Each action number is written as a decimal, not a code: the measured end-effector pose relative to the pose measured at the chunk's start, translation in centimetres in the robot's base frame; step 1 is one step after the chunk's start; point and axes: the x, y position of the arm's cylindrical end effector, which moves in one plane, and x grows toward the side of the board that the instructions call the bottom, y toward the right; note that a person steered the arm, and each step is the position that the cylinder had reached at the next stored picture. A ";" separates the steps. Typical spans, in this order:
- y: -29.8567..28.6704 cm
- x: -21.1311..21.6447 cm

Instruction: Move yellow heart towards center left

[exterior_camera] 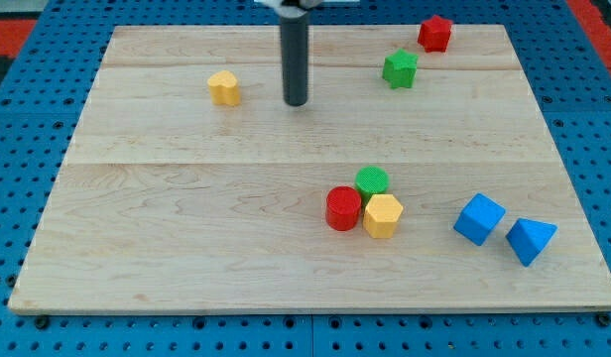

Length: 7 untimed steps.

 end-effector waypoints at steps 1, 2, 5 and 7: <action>-5.2 -7.0; -11.8 -12.6; -8.7 -5.1; -8.3 1.3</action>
